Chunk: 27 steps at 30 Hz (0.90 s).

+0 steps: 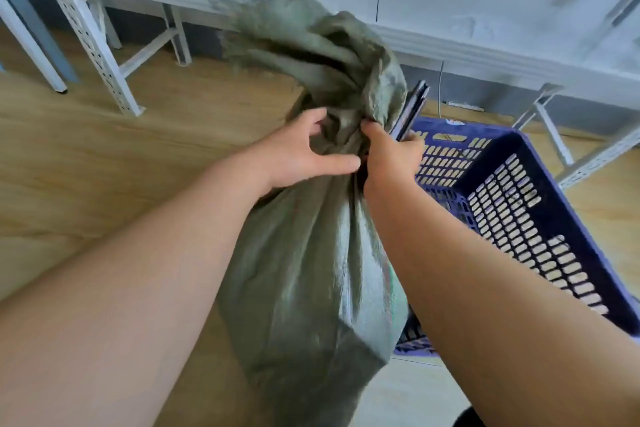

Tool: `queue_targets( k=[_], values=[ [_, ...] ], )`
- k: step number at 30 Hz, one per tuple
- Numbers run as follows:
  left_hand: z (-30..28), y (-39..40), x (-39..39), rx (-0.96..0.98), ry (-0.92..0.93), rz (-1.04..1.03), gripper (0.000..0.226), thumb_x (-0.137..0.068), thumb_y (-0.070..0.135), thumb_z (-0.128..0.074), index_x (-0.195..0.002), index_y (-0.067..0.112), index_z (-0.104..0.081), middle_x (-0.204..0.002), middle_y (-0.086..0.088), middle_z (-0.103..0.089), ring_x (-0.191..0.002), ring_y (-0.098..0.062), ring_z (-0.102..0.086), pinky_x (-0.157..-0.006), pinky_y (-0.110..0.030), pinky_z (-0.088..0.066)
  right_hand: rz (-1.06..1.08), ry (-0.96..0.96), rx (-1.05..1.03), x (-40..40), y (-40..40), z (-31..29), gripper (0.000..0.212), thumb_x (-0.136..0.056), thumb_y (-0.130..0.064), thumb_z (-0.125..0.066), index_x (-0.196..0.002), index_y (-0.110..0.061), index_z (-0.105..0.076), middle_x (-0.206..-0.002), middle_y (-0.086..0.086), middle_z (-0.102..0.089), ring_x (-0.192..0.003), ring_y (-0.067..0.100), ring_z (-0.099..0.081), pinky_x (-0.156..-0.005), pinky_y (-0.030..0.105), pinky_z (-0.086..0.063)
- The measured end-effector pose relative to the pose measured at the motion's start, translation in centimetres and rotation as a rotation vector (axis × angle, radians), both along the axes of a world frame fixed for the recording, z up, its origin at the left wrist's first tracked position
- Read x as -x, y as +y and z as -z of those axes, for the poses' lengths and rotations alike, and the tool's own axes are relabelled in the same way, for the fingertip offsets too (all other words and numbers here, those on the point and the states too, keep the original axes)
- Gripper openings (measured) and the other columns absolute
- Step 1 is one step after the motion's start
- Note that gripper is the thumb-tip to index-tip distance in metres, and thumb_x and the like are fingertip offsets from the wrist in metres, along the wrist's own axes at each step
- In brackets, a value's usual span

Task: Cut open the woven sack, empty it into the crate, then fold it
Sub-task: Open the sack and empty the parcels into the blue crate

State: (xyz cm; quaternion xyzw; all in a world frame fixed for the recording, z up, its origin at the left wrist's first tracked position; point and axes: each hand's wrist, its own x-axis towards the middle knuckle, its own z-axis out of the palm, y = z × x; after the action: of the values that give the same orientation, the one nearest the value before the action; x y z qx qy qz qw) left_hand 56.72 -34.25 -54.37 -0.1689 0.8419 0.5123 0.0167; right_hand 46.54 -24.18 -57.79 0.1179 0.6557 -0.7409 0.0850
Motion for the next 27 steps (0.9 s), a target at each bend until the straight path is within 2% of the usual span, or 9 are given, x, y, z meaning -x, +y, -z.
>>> queue_targets(
  k=[3, 5, 7, 10, 12, 15, 17, 23, 27],
  values=[
    [0.9, 3.1, 1.5, 0.399, -0.236, 0.162, 0.127, -0.059, 0.063, -0.079, -0.154, 0.03, -0.002, -0.16, 0.005, -0.017, -0.144, -0.017, -0.025, -0.116, -0.039, -0.026, 0.23, -0.125, 0.098, 3.6, 3.4, -0.1, 0.058, -0.067, -0.026, -0.079, -0.114, -0.017, -0.046, -0.105, 0.008, -0.063, -0.091, 0.029, -0.067, -0.087, 0.045, -0.056],
    [2.2, 5.7, 3.3, 0.602, -0.176, 0.187, 0.13, -0.057, 0.066, -0.079, -0.154, 0.028, -0.001, -0.161, 0.003, -0.015, -0.146, -0.022, -0.021, -0.117, -0.047, -0.022, 0.289, -0.272, 0.177, 5.9, 6.0, 0.9, 0.046, -0.071, -0.024, -0.077, -0.109, -0.014, -0.053, -0.083, 0.005, -0.065, -0.066, 0.021, -0.064, -0.064, 0.033, -0.057],
    [3.5, 8.3, 4.9, 0.677, -0.099, 0.213, 0.129, -0.06, 0.064, -0.078, -0.154, 0.029, 0.003, -0.161, 0.003, -0.011, -0.147, -0.023, -0.015, -0.118, -0.049, -0.017, 0.301, -0.397, 0.237, 8.0, 8.4, 2.7, 0.02, -0.079, -0.024, -0.072, -0.09, -0.014, -0.06, -0.059, 0.0, -0.056, -0.04, 0.013, -0.05, -0.04, 0.018, -0.043],
    [5.3, 11.5, 7.3, 0.684, -0.116, 0.283, 0.126, -0.066, 0.058, -0.078, -0.153, 0.03, 0.01, -0.163, 0.0, 0.002, -0.149, -0.025, -0.006, -0.119, -0.049, -0.011, 0.248, -0.581, 0.223, 9.5, 11.5, 6.6, 0.035, -0.091, -0.022, -0.062, -0.063, -0.015, -0.042, -0.036, -0.003, -0.037, -0.022, 0.011, -0.031, -0.032, 0.011, -0.03],
    [6.2, 13.1, 8.8, 0.679, -0.183, 0.315, 0.123, -0.071, 0.052, -0.077, -0.152, 0.031, 0.013, -0.163, -0.002, 0.006, -0.148, -0.03, -0.008, -0.118, -0.047, -0.014, 0.138, -0.661, 0.193, 9.7, 12.9, 8.3, 0.04, -0.096, -0.018, -0.056, -0.06, -0.012, -0.04, -0.03, 0.0, -0.037, -0.032, 0.013, -0.035, -0.035, 0.018, -0.035],
    [7.4, 14.2, 10.7, 0.769, -0.275, 0.339, 0.113, -0.079, 0.035, -0.074, -0.153, 0.029, 0.012, -0.163, -0.001, 0.002, -0.144, -0.038, -0.015, -0.115, -0.045, -0.02, -0.032, -0.726, 0.092, 10.0, 14.8, 8.8, 0.037, -0.098, -0.018, -0.054, -0.065, -0.006, -0.044, -0.062, 0.006, -0.045, -0.055, 0.016, -0.039, -0.061, 0.022, -0.05],
    [8.1, 14.3, 11.7, 0.769, -0.305, 0.327, 0.109, -0.081, 0.026, -0.071, -0.154, 0.027, 0.01, -0.163, 0.001, 0.0, -0.144, -0.038, -0.014, -0.115, -0.044, -0.021, -0.054, -0.657, 0.106, 10.3, 16.5, 8.1, 0.028, -0.097, -0.016, -0.05, -0.071, -0.008, -0.043, -0.071, 0.005, -0.042, -0.059, 0.016, -0.04, -0.044, 0.02, -0.049],
    [8.7, 15.7, 13.8, 0.719, -0.216, 0.357, 0.079, -0.085, -0.002, -0.048, -0.147, 0.042, -0.028, -0.149, 0.01, -0.033, -0.131, -0.032, -0.028, -0.109, -0.037, -0.027, 0.348, -0.372, -0.051, 12.6, 18.3, 4.7, 0.019, -0.086, -0.022, -0.06, -0.098, -0.011, -0.052, -0.075, 0.0, -0.049, -0.057, 0.014, -0.044, -0.064, 0.029, -0.044],
    [10.2, 15.4, 14.0, 0.749, -0.148, 0.449, 0.085, -0.076, -0.009, -0.038, -0.131, 0.054, -0.046, -0.141, 0.019, -0.038, -0.116, -0.027, -0.031, -0.104, -0.032, -0.029, -0.12, -0.147, -0.344, 13.0, 15.3, 4.6, 0.007, -0.092, -0.022, -0.058, -0.099, -0.02, -0.056, -0.087, 0.004, -0.065, -0.068, 0.021, -0.066, -0.071, 0.037, -0.06]
  ],
)
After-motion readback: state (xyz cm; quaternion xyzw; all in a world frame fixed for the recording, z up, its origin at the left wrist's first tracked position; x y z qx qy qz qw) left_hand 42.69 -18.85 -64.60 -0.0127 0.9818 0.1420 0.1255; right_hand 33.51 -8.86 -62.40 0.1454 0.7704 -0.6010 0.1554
